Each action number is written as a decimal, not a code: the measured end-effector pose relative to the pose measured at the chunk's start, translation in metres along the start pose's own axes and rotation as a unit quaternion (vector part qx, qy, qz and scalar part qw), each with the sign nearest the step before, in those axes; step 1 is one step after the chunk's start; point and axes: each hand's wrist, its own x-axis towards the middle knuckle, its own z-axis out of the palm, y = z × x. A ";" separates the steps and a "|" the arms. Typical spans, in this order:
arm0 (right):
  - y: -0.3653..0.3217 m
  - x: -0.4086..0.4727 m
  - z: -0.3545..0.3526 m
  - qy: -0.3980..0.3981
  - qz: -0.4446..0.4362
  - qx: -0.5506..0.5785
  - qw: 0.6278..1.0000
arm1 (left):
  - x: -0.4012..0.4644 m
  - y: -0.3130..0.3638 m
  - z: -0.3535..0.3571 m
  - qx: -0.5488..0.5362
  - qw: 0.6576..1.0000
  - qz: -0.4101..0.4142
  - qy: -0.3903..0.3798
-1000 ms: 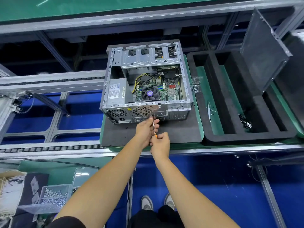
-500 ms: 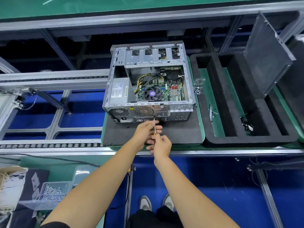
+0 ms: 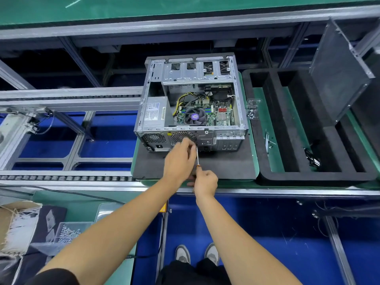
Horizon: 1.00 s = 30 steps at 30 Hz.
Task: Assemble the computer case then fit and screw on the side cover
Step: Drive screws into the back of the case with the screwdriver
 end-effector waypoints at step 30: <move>0.000 -0.022 0.004 0.049 -0.043 -0.003 0.998 | 0.147 0.000 -0.037 0.161 0.902 0.238 -0.323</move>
